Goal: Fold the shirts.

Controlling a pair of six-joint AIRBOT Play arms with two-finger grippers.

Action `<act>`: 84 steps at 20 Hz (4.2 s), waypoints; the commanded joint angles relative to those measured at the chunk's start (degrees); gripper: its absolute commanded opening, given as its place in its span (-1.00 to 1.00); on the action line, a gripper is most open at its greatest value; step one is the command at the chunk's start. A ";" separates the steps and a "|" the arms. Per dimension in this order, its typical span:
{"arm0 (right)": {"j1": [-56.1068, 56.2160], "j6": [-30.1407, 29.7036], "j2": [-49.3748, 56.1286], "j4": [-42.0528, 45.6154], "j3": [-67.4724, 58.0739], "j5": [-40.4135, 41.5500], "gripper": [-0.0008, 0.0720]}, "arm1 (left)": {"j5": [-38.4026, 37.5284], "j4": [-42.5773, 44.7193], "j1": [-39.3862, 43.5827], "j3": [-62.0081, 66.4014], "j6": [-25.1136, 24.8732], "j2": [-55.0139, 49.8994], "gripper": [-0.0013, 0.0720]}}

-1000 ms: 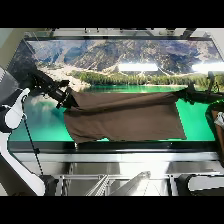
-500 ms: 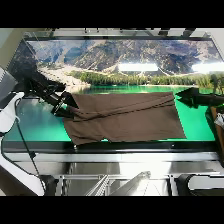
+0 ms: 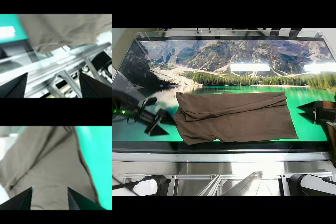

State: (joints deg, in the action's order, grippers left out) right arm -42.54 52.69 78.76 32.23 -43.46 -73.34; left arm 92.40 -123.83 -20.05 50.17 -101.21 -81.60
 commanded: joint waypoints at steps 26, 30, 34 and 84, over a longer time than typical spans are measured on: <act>-0.33 16.85 -1.16 27.43 4.83 1.99 0.77 | -15.39 -12.20 14.91 -9.31 -7.32 0.83 -0.90; 3.39 15.80 2.21 25.31 6.64 -0.02 0.76 | -15.28 -12.22 14.93 -9.31 -7.43 0.83 -0.90; 5.90 9.27 3.96 12.94 6.73 -6.91 -0.66 | -14.45 -12.35 14.91 -9.25 -7.78 0.83 -0.90; 9.84 -9.42 15.06 -20.26 -3.26 6.01 0.23 | 7.98 -15.50 6.25 33.73 -2.95 -28.20 0.98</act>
State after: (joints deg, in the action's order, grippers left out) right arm -31.29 43.62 93.60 11.57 -44.84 -60.75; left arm 94.26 -136.14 -13.58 81.12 -104.97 -109.40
